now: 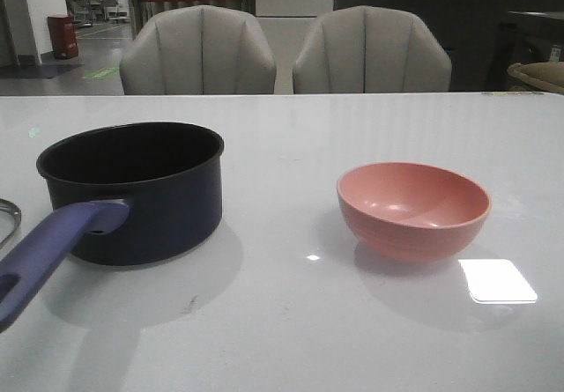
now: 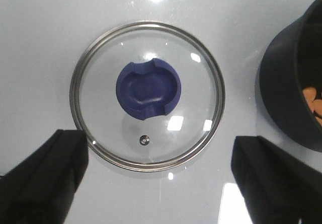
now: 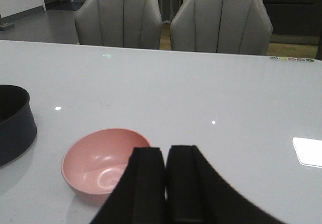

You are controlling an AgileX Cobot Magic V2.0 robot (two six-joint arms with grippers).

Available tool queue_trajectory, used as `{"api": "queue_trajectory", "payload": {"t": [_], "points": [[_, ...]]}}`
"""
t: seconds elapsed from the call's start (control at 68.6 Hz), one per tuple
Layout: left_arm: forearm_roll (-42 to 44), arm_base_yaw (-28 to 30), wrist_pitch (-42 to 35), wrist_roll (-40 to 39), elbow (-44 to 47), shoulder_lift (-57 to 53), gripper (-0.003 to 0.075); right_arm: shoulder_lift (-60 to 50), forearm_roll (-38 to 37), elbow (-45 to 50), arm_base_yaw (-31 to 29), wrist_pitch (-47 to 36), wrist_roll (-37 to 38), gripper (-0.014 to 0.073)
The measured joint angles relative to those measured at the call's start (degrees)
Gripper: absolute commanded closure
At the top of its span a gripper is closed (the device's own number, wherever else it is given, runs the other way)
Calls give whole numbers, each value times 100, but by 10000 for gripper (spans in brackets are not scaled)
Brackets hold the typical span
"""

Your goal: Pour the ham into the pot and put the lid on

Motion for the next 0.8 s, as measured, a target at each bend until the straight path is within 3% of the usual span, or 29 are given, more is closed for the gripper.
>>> {"api": "queue_trajectory", "payload": {"t": [0.35,0.802], "points": [[-183,166,601,262,-1017,1604,95,0,0,0,0,0,0,440],[-166,166,598,262,-1347,2730,95,0,0,0,0,0,0,440]]}}
